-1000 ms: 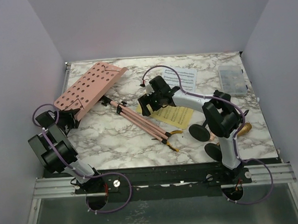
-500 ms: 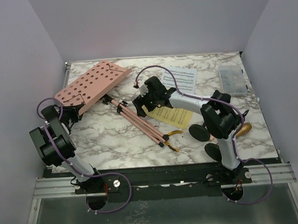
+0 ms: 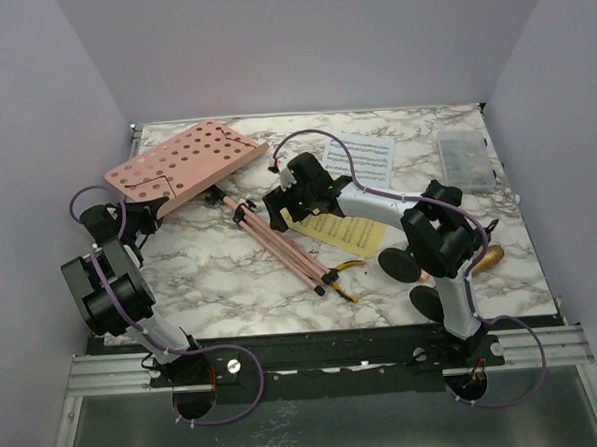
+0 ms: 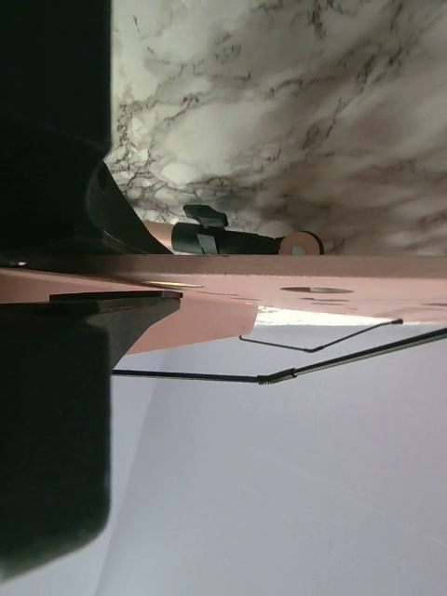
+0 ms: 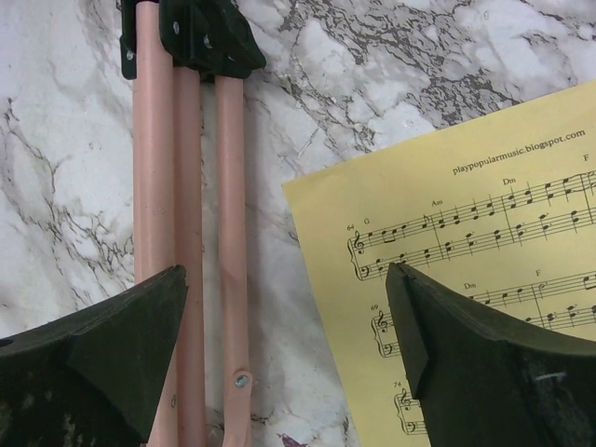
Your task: Set up the instrument practice props
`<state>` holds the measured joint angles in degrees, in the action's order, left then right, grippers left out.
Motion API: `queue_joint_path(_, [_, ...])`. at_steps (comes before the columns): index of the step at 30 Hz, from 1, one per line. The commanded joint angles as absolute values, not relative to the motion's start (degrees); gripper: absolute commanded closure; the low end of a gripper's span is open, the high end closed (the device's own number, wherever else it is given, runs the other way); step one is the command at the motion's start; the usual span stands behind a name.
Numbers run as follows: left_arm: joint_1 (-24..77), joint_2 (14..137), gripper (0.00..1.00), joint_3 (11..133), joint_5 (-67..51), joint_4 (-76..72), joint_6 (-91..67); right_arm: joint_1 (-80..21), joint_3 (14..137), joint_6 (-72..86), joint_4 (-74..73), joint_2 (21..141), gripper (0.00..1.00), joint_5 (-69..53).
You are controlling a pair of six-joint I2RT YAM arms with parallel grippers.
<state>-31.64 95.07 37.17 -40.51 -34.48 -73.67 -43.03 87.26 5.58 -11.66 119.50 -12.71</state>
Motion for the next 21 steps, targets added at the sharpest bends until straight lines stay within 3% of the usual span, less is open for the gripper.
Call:
queue_joint_path(1, [-29.4,88.36,1.0,38.19,-43.3,-43.65,-70.88,-44.54,85.94,10.85,-8.79,120.9,0.03,-17.94])
queue_joint_path(10, [-26.69,78.56,1.0,40.01,-41.91,-47.59,-70.34,-45.52,80.95,16.02,-2.16,117.68,0.02,-20.1])
queue_joint_path(21, [-25.23,77.75,1.0,46.6,-37.77,-48.65,-76.29,-45.59,84.2,16.06,-11.3,111.78,0.0,-6.72])
